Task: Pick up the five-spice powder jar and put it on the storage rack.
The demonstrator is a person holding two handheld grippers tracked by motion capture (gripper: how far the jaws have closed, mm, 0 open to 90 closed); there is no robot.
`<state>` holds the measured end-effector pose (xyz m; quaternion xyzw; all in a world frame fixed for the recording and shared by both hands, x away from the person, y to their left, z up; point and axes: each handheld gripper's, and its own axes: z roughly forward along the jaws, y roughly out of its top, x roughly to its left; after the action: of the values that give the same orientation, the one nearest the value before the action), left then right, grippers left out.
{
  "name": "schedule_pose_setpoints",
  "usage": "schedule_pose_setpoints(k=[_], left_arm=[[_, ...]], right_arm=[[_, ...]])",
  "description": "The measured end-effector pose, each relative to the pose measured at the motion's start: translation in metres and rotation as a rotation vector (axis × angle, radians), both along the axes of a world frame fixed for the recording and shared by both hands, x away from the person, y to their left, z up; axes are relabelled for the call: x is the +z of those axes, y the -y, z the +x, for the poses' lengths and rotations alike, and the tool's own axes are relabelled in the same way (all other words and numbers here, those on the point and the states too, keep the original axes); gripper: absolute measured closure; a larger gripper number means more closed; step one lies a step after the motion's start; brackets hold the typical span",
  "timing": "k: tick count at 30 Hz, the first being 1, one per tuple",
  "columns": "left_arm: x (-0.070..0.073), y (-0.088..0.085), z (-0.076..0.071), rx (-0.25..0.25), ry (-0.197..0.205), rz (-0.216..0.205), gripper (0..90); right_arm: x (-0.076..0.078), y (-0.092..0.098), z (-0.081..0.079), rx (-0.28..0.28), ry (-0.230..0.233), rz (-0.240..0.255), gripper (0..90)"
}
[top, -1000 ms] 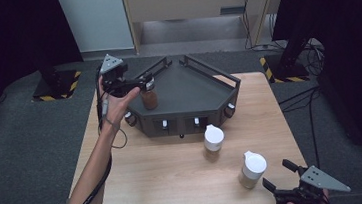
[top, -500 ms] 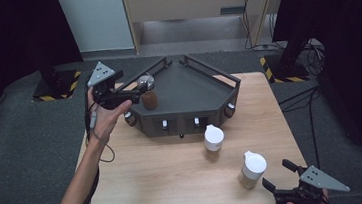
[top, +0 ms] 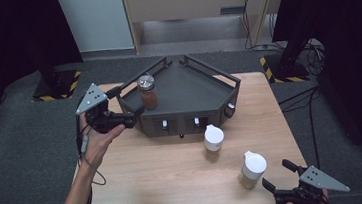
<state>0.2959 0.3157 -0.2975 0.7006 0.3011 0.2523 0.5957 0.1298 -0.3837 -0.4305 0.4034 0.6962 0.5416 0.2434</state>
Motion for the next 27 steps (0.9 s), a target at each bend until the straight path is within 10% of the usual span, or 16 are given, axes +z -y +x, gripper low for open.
schedule_pose_setpoints(k=[27], left_arm=[[-0.085, -0.052, -0.081, -0.044, -0.028, -0.041, 0.3]], right_arm=[[0.001, -0.002, 0.001, 0.001, -0.004, -0.01, 1.7]])
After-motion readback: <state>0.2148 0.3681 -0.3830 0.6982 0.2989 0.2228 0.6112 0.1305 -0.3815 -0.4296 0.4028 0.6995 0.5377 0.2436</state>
